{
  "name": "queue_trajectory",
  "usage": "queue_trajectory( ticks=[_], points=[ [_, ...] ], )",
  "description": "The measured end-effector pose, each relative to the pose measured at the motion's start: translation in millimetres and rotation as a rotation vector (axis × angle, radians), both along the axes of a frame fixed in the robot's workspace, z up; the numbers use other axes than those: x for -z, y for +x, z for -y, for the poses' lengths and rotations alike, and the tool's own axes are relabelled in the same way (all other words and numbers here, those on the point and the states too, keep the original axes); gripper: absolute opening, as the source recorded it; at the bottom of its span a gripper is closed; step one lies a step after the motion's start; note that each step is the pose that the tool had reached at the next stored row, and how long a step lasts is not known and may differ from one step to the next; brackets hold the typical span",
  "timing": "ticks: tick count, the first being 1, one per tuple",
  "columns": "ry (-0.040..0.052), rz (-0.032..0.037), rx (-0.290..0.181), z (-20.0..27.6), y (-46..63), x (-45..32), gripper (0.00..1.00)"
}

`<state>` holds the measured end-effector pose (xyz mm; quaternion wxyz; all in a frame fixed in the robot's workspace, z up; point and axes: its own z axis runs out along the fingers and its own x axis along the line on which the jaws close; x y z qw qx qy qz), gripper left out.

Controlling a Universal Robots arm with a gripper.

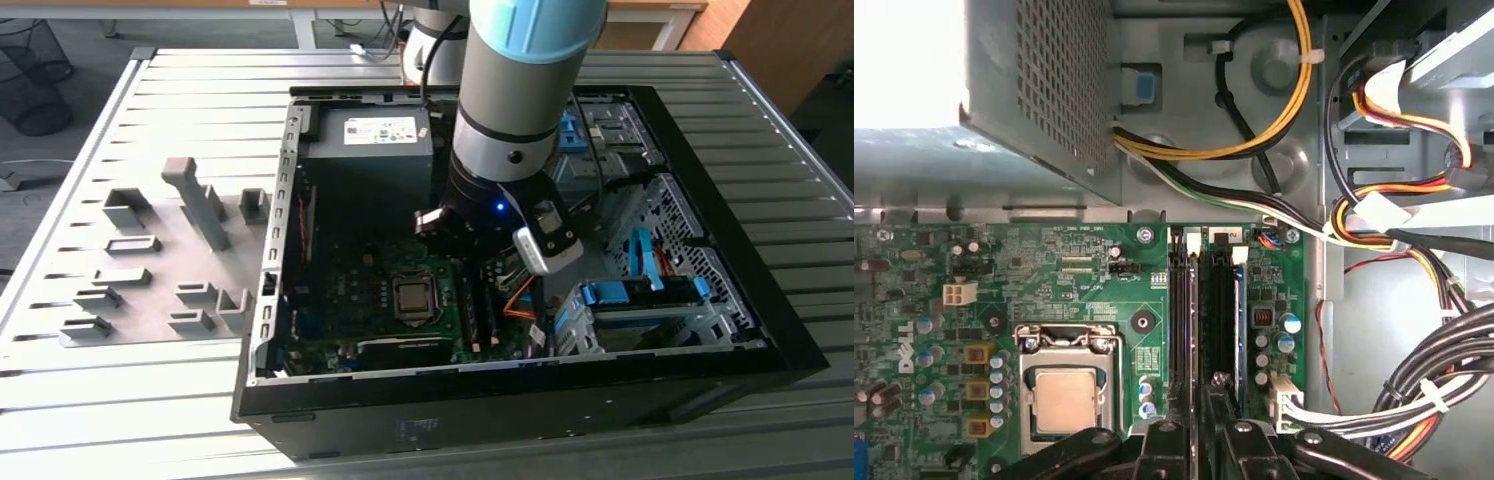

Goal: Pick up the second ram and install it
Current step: 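Press down the second ram until it locks into place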

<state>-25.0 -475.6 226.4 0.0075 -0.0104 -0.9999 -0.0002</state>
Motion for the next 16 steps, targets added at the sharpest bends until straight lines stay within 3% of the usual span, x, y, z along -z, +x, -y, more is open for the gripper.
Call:
queue_trajectory(
  ticks=[2, 3, 5, 12, 16],
  points=[
    [0.0002, 0.0001, 0.000, 0.0, 0.0, -0.1, 0.20],
    [-0.0002, -0.0001, 0.000, 0.0, 0.0, -0.3, 0.14],
    [0.0000, 0.0000, 0.000, 0.0, 0.0, -0.3, 0.11],
    [-0.0003, -0.0001, 0.000, 0.0, 0.0, -0.2, 0.11],
    [0.0000, -0.0001, 0.000, -0.1, 0.0, 4.0, 0.11]
  ],
)
